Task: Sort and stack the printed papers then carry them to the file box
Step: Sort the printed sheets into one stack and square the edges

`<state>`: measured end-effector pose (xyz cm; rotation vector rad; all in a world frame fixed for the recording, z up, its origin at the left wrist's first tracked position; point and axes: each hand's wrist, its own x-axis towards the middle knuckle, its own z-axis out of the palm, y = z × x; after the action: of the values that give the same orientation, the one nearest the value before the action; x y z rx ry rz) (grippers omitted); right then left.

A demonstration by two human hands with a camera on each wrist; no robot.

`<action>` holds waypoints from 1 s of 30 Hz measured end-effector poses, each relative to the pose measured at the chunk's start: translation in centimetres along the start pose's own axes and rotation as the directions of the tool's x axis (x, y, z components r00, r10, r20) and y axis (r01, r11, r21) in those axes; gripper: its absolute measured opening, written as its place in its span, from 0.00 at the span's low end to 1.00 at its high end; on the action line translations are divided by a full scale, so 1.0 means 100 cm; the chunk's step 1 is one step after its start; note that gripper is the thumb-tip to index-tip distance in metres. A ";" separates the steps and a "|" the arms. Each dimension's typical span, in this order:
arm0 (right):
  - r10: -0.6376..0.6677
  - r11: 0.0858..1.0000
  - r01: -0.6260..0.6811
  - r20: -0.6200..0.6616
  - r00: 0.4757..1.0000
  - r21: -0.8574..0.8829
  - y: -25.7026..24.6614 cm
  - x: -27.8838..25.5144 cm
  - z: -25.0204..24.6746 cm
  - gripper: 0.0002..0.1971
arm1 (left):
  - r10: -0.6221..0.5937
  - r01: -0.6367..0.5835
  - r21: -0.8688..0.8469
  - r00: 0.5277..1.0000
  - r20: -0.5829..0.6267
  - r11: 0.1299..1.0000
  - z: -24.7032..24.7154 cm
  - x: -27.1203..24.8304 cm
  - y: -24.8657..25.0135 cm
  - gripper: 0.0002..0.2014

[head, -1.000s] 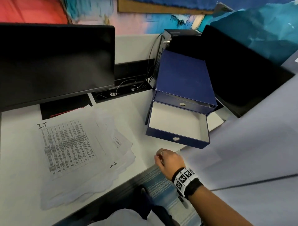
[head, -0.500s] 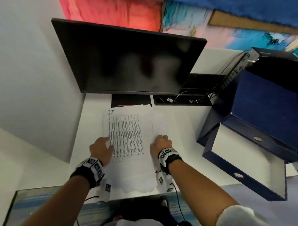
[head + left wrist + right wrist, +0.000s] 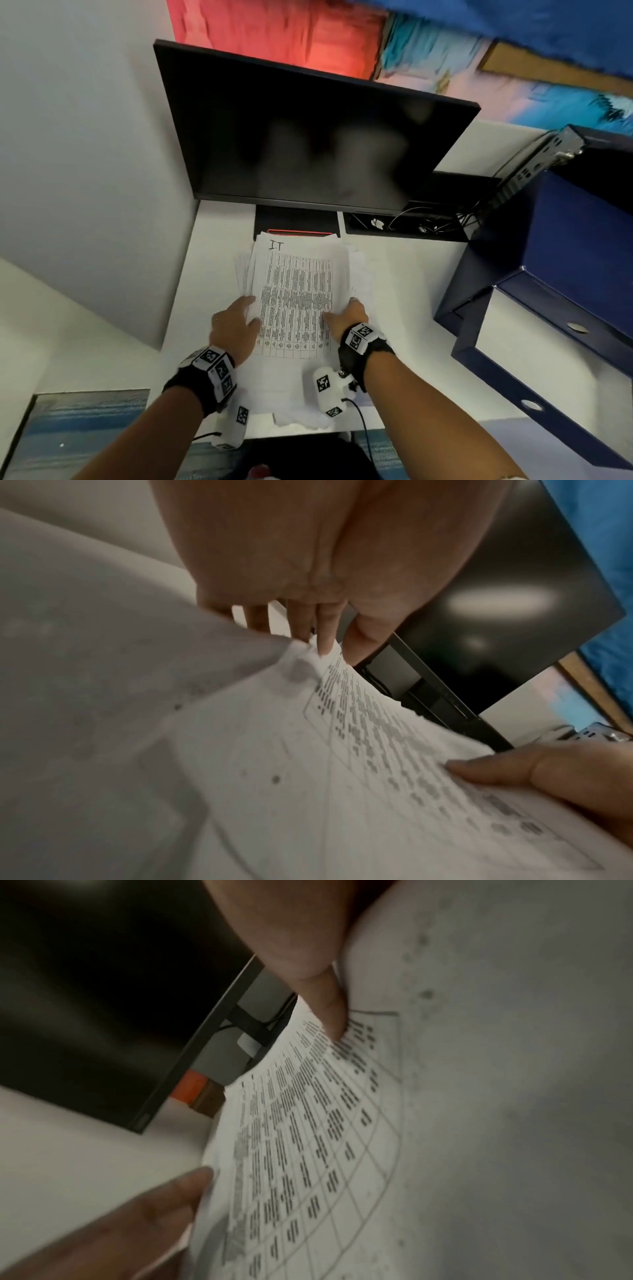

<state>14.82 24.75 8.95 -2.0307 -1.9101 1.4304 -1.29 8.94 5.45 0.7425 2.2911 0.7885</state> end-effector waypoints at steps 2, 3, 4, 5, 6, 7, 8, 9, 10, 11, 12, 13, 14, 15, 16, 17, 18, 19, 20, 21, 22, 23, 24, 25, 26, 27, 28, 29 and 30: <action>-0.111 0.985 0.107 0.022 0.994 0.138 0.007 -0.002 -0.009 0.20 | 0.023 -0.025 -0.017 0.992 -0.126 1.000 -0.006 -0.001 -0.002 0.26; -0.147 0.967 0.138 0.025 0.989 0.215 0.012 -0.004 -0.017 0.16 | 0.026 -0.036 -0.061 0.986 -0.167 0.997 -0.009 -0.002 -0.002 0.26; -0.164 0.951 0.149 0.030 0.986 0.272 0.017 -0.006 -0.025 0.13 | 0.023 -0.044 -0.116 0.983 -0.183 0.992 -0.011 -0.003 -0.002 0.27; -0.159 0.947 0.144 0.032 0.987 0.288 0.022 -0.008 -0.034 0.13 | 0.018 -0.050 -0.178 0.984 -0.176 0.983 -0.012 -0.003 0.000 0.27; -0.143 0.949 0.124 0.045 0.989 0.290 0.028 -0.007 -0.040 0.14 | 0.008 -0.040 -0.230 0.990 -0.140 0.972 -0.012 -0.004 0.003 0.29; -0.128 0.948 0.105 0.057 0.990 0.299 0.031 -0.007 -0.045 0.19 | -0.005 -0.017 -0.260 0.996 -0.085 0.965 -0.011 -0.005 0.007 0.31; -0.099 0.939 0.070 0.070 0.993 0.336 0.033 -0.007 -0.047 0.28 | -0.013 0.004 -0.273 1.000 -0.028 0.962 -0.010 -0.005 0.013 0.34; -0.079 0.916 0.034 0.098 0.992 0.399 0.032 -0.008 -0.051 0.35 | -0.023 0.028 -0.290 1.000 0.019 0.957 -0.009 -0.004 0.018 0.36; -0.073 0.889 0.005 0.131 0.989 0.459 0.031 -0.009 -0.053 0.34 | -0.038 0.052 -0.321 0.998 0.049 0.946 -0.009 -0.003 0.023 0.37; -0.087 0.874 -0.006 0.169 0.982 0.487 0.027 -0.015 -0.058 0.27 | -0.048 0.067 -0.347 0.997 0.062 0.935 -0.011 -0.002 0.028 0.37; -0.117 0.871 0.005 0.198 0.973 0.491 0.024 -0.017 -0.062 0.20 | -0.042 0.061 -0.366 0.997 0.061 0.929 -0.013 0.000 0.031 0.35; -0.147 0.875 0.030 0.206 0.968 0.482 0.020 -0.020 -0.065 0.14 | -0.024 0.041 -0.376 0.999 0.048 0.926 -0.015 0.001 0.033 0.33; -0.181 0.884 0.072 0.198 0.963 0.461 0.019 -0.018 -0.066 0.10 | -0.018 0.028 -0.375 0.999 0.030 0.926 -0.018 0.002 0.035 0.30; -0.192 0.910 0.111 0.169 0.967 0.399 0.018 -0.015 -0.064 0.07 | -0.025 0.030 -0.366 1.000 0.019 0.930 -0.020 0.004 0.037 0.27; -0.212 0.933 0.154 0.152 0.965 0.324 0.017 -0.009 -0.059 0.07 | -0.039 0.045 -0.337 0.999 0.027 0.940 -0.020 0.005 0.037 0.24; -0.212 0.956 0.175 0.142 0.967 0.234 0.017 -0.006 -0.052 0.13 | -0.041 0.055 -0.286 0.998 0.053 0.957 -0.018 0.005 0.036 0.22; -0.189 0.973 0.164 0.145 0.971 0.164 0.016 -0.004 -0.044 0.20 | -0.050 0.068 -0.213 0.995 0.090 0.975 -0.014 0.005 0.034 0.21; -0.162 0.984 0.146 0.155 0.975 0.106 0.015 -0.002 -0.034 0.26 | -0.065 0.080 -0.132 0.991 0.118 0.988 -0.012 0.006 0.032 0.20; -0.143 0.988 0.131 0.172 0.975 0.078 0.014 -0.002 -0.026 0.31 | -0.086 0.095 -0.072 0.989 0.120 0.993 -0.009 0.007 0.029 0.21; -0.131 0.991 0.121 0.198 0.971 0.062 0.015 -0.003 -0.019 0.34 | -0.116 0.122 -0.044 0.987 0.110 0.992 -0.008 0.008 0.025 0.23; -0.144 0.989 0.130 0.210 0.967 0.076 0.018 0.000 -0.014 0.34 | -0.127 0.133 -0.055 0.988 0.090 0.990 -0.008 0.008 0.024 0.23; -0.157 0.985 0.136 0.222 0.962 0.109 0.021 0.003 -0.012 0.32 | -0.126 0.132 -0.084 0.990 0.069 0.988 -0.009 0.008 0.021 0.22; -0.166 0.975 0.124 0.233 0.958 0.184 0.022 0.003 -0.011 0.28 | -0.120 0.126 -0.102 0.991 0.057 0.987 -0.010 0.008 0.019 0.20; -0.168 0.964 0.109 0.240 0.956 0.243 0.021 0.001 -0.010 0.27 | -0.111 0.117 -0.115 0.992 0.054 0.986 -0.010 0.006 0.018 0.20; -0.156 0.959 0.093 0.225 0.962 0.269 0.022 0.002 -0.008 0.25 | -0.103 0.107 -0.103 0.994 0.048 0.989 -0.011 0.005 0.015 0.20; -0.129 0.972 0.089 0.180 0.975 0.218 0.021 0.000 -0.008 0.23 | -0.104 0.106 -0.097 0.994 0.033 0.990 -0.014 0.004 0.013 0.19; -0.097 0.992 0.088 0.099 0.990 0.092 0.021 -0.001 -0.008 0.24 | -0.108 0.108 -0.099 0.994 0.000 0.989 -0.017 0.002 0.011 0.18; -0.058 0.996 0.059 0.013 0.998 -0.073 0.021 -0.001 -0.007 0.29 | -0.122 0.116 -0.112 0.991 -0.047 0.987 -0.023 0.000 0.008 0.16; -0.020 0.978 0.008 -0.057 0.998 -0.211 0.022 -0.001 -0.006 0.35 | -0.132 0.118 -0.127 0.985 -0.111 0.985 -0.030 -0.003 0.005 0.15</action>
<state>16.93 24.42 8.19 -2.1122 -2.1281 1.1958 -2.98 8.04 7.84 0.5041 2.3455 0.9249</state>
